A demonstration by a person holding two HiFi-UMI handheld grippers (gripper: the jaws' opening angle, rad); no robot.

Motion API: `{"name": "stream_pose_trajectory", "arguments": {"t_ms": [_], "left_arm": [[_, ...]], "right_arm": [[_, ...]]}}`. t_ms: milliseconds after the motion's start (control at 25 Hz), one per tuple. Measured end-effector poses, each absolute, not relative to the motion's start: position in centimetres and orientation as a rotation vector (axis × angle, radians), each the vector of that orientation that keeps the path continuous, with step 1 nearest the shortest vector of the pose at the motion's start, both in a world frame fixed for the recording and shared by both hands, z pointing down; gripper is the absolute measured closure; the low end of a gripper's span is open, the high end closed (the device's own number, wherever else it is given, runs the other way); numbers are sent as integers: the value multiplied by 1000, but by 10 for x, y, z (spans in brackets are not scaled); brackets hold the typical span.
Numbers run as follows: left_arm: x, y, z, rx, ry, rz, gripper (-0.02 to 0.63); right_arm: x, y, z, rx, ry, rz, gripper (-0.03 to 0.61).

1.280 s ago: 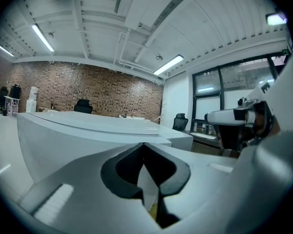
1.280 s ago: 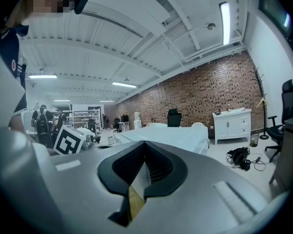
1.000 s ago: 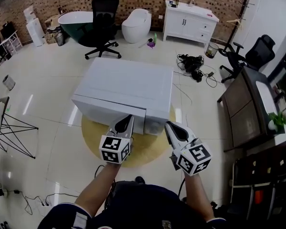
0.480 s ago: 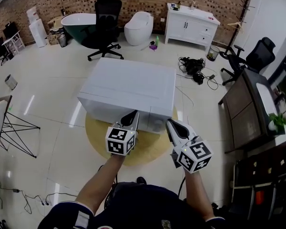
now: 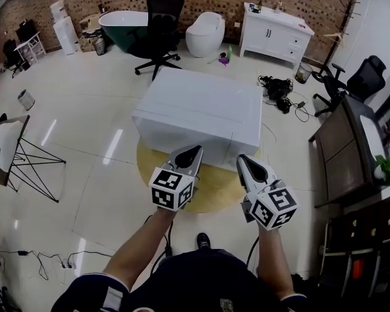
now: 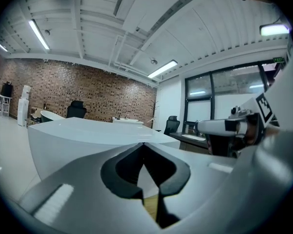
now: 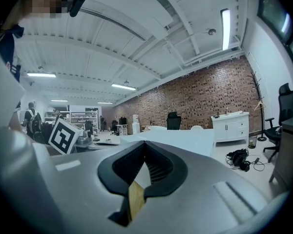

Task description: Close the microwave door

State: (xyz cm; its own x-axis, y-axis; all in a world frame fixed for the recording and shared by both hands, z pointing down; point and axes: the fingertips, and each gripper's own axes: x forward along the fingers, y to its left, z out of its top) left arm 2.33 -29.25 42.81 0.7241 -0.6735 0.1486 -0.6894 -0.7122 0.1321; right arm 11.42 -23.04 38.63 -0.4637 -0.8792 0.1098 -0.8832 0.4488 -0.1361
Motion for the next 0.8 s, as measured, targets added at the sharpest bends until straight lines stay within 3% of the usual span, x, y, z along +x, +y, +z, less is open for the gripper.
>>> {"name": "stream_pose_trajectory", "arguments": {"t_ms": [800], "left_arm": [[-63,-215,387,2841,-968,80,603]], "right_arm": [[9,-189,373,1597,-2680,198,577]]}}
